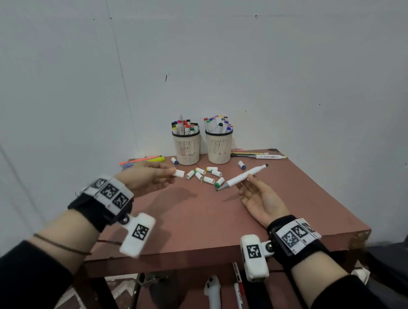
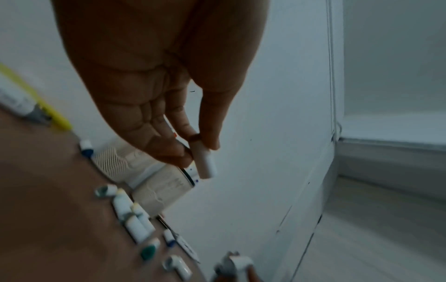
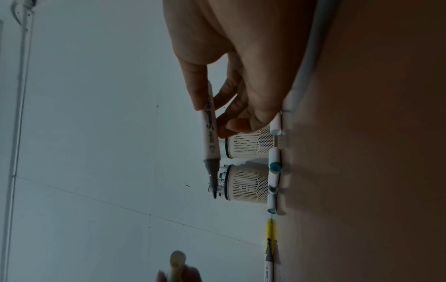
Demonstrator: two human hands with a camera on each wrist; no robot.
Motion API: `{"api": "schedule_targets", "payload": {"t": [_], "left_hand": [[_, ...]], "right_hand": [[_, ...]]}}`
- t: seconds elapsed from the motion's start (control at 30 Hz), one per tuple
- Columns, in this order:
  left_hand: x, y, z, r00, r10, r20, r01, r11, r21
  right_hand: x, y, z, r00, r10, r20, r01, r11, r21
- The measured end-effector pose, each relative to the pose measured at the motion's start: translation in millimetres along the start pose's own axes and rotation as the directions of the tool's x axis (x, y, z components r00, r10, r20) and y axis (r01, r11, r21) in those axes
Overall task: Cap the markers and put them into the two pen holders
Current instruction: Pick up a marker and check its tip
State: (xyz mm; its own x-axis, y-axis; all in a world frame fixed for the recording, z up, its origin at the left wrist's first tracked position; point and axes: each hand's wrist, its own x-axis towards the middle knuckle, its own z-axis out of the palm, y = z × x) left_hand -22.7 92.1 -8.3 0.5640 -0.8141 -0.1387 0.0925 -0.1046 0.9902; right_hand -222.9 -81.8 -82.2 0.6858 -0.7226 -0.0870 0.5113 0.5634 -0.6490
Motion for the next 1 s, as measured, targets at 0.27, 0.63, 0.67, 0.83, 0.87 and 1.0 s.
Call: {"api": "schedule_targets", "payload": {"t": [0.27,0.63,0.67,0.83,0.87,1.0], "left_hand": [[-15.3,-60.5,27.3,0.986,0.015,-0.168,-0.077,0.925,-0.372],[-9.1,-82.8,55.8,0.984,0.007,-0.177,-0.118,0.767,-0.631],[-8.3,-83.3,55.8,0.982,0.027,-0.188,-0.142,0.765,-0.628],[-8.4,-85.7,57.1,0.973,0.113,-0.202,-0.211,0.790,-0.576],[-8.8,-85.7,57.6,0.973,0.120,-0.197,-0.214,0.794,-0.569],[-10.0,-85.9,57.3,0.976,0.136,-0.172,-0.210,0.806,-0.554]], "right_hand": [[-3.0,5.2,3.8,1.000,0.003,-0.009,-0.003,0.999,0.045],[-7.3,23.9,19.4,1.000,0.010,-0.005,-0.010,0.999,0.039],[-7.2,25.7,20.8,1.000,0.009,0.002,-0.009,0.999,0.043],[-4.3,31.9,21.9,0.999,0.002,0.050,-0.003,0.999,0.032],[-3.7,32.2,21.8,0.999,-0.004,0.044,0.002,0.999,0.035],[-3.1,31.8,21.7,1.000,-0.020,0.015,0.019,0.998,0.059]]}}
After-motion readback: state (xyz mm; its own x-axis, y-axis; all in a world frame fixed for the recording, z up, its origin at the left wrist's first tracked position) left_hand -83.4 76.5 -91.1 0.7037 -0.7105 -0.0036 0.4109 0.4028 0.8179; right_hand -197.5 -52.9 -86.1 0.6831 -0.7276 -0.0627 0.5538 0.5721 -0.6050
